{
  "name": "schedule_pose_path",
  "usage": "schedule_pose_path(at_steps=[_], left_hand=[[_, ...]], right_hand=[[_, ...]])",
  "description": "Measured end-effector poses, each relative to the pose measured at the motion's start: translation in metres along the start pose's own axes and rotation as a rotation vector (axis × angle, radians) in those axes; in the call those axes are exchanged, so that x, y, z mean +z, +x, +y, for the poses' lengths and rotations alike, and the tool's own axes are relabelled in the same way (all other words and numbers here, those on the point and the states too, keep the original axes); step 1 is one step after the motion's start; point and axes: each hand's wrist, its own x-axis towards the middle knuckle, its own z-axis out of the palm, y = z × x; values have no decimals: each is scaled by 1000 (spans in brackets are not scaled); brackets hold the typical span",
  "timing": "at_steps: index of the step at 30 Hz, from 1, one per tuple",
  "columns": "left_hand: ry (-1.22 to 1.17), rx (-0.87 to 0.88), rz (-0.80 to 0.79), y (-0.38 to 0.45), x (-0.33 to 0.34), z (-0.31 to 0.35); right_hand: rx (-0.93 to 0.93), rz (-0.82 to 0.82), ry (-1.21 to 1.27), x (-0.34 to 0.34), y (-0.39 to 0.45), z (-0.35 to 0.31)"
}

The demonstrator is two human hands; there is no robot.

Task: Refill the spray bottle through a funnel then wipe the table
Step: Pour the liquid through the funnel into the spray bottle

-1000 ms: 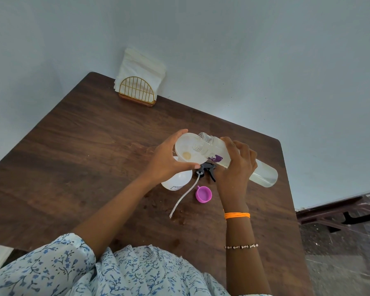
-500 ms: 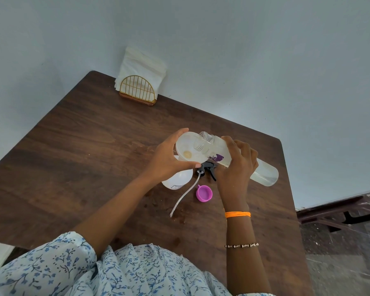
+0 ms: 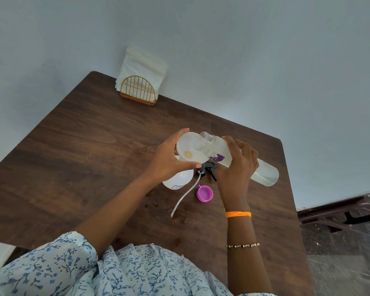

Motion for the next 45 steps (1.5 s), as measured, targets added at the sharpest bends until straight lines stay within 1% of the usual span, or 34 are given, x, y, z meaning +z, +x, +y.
schedule_pose_path(at_steps=[27,45], left_hand=[[9,-5,7,0,1,2],[-14,-2,-2,0,-1,0]], right_hand=[[-10,18,1,0,1,-5],[-1,-1,-3,-1,2,-5]])
